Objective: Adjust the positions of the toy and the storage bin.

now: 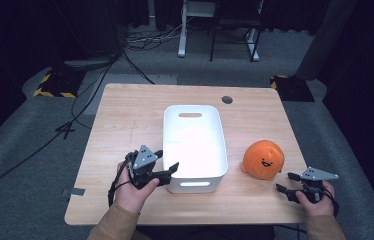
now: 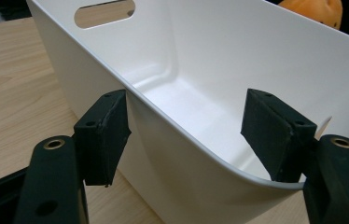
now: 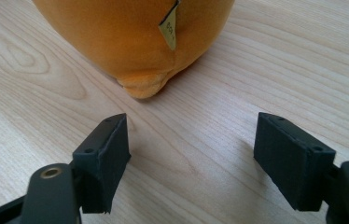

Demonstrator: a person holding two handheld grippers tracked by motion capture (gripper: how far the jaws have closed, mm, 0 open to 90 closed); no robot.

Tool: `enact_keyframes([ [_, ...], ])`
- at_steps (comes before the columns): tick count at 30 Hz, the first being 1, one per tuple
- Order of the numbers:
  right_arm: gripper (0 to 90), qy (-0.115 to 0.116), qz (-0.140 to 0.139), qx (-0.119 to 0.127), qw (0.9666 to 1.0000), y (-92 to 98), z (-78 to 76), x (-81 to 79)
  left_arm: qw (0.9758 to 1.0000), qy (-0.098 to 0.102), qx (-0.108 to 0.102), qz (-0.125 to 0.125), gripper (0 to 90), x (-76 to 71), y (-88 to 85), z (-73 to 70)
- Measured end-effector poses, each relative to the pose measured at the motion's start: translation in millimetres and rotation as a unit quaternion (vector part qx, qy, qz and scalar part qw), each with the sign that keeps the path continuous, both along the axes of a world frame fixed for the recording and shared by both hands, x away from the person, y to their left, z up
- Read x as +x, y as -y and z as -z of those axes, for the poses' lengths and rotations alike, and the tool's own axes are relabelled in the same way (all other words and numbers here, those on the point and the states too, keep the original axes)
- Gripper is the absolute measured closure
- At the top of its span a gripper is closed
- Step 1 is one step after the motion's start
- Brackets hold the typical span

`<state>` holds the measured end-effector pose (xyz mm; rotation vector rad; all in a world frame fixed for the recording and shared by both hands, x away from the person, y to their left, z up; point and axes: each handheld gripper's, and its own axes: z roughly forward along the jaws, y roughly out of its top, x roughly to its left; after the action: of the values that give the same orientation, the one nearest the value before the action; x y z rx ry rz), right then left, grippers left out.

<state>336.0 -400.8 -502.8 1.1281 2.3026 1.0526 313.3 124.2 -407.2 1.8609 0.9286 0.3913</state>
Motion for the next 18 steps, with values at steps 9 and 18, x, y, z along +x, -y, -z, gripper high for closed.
enact_keyframes([
  [9, 26.9, 0.0, 0.0, 0.0, 1.0, -0.1, 0.0, 0.0, 0.9996, 0.0, 0.01, 0.026, 28.3, -20.4, 15.7, -0.8],
  [18, 26.9, 0.001, -0.001, -0.001, 1.0, 0.0, 0.0, 0.0, 0.9995, -0.001, 0.011, 0.03, 28.2, -37.0, 23.9, -1.0],
])
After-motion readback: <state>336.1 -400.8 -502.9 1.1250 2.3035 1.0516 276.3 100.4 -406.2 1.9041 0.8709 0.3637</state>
